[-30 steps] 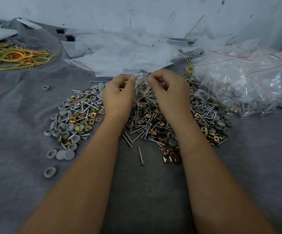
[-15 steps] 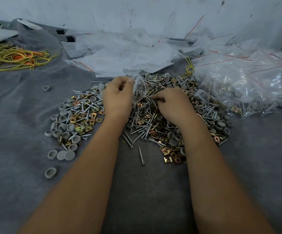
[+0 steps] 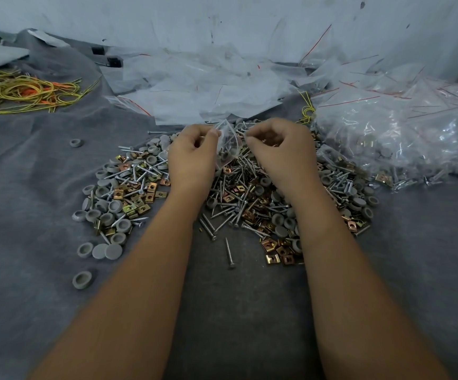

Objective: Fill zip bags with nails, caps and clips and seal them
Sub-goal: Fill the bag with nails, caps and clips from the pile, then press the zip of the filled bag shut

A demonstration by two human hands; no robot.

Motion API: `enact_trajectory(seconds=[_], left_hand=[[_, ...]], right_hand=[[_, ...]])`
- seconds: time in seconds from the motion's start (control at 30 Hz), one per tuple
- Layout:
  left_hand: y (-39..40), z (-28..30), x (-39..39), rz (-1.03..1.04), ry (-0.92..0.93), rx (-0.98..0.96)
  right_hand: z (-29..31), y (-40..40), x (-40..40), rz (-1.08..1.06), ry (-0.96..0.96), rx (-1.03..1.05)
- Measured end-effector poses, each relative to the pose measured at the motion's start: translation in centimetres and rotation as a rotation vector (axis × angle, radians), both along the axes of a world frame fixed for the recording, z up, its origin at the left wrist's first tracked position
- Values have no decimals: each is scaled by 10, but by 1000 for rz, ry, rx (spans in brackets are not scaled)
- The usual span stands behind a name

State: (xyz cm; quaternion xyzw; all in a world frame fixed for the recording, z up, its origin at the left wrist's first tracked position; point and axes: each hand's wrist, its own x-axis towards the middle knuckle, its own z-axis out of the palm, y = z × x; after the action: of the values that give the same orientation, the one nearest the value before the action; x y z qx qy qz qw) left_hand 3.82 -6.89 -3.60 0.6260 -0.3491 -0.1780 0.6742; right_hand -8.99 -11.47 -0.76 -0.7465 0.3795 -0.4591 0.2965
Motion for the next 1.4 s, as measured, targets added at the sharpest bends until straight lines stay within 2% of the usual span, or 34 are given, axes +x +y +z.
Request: enact_trajectory(seconds=[0.1,0.23,0.3,0.4,0.53,0.7,0.8,0.87,1.1,1.2,1.3,1.4], left_hand=[[1,2,-1,-33,-13,-11],[6,6,-4,-103,42,-75],[9,8,-7,-147,72,-123],[11,12,-8,-152,93,-153],[11,16,-4,-193,122,-139],[15,16,-4,-401,113,-126],[14,12,-5,-511,-21,-98],[12,11,-7,-500,-29,-80],[12,16,-3,-397,270,-180],[9,18,-3,-404,407,-159],[6,14,-1,-352,442,-105],[4,9,2,-318,366,-84]], right_hand=[[-1,7,7,112,-52,-69],[-13,3,14,18,265,-301],[-14,0,13,14,259,-257],[-9,-1,8,147,122,-35],[-11,-1,2,149,346,-218],[-7,-1,6,-26,74,-114],[-5,-2,4,-12,-173,27],[-2,-1,2,12,-250,60],[3,-3,1,217,-478,367],[5,-2,2,275,-648,477],[1,-5,0,187,-606,510],[-1,-7,-1,82,-561,489]])
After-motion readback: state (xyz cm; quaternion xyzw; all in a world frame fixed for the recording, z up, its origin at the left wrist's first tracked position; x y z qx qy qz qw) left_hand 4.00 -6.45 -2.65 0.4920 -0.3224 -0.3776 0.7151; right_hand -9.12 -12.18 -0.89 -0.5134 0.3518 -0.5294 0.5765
